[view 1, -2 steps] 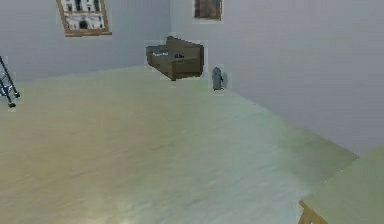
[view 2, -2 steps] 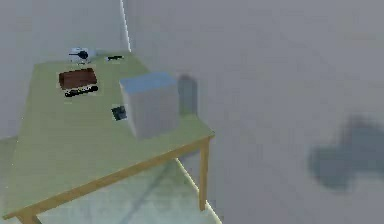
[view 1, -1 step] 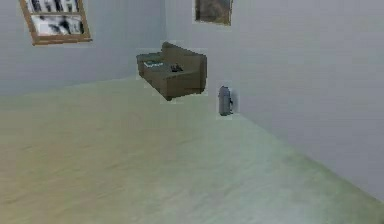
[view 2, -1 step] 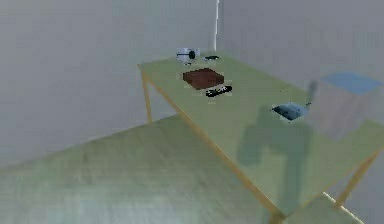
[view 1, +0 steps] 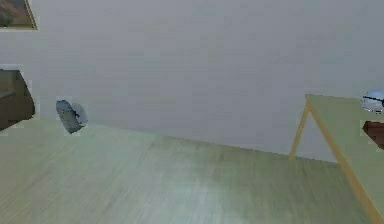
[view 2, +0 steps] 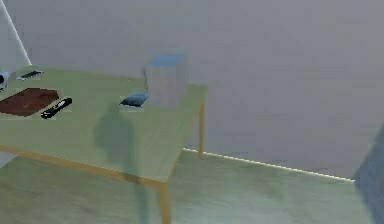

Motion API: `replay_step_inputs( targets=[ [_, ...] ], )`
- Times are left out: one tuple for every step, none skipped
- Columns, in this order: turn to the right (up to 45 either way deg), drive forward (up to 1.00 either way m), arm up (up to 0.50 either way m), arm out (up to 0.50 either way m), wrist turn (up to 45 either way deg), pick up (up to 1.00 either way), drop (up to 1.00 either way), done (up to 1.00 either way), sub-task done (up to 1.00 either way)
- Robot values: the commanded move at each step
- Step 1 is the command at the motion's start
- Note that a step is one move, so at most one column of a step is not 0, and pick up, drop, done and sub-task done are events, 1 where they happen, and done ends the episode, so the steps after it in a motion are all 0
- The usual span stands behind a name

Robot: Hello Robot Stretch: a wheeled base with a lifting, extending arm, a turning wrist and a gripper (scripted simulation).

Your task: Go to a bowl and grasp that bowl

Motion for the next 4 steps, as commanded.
replay_step_inputs(
  targets=[
    [15.0,0.00,0.00,0.00,0.0,0.00,0.00,0.00,0.00],
    [0.0,0.65,0.00,0.00,0.0,0.00,0.00,0.00,0.00],
    [-30.0,0.00,0.00,0.00,0.0,0.00,0.00,0.00,0.00],
    [45.0,0.00,0.00,0.00,0.0,0.00,0.00,0.00,0.00]
  ],
)
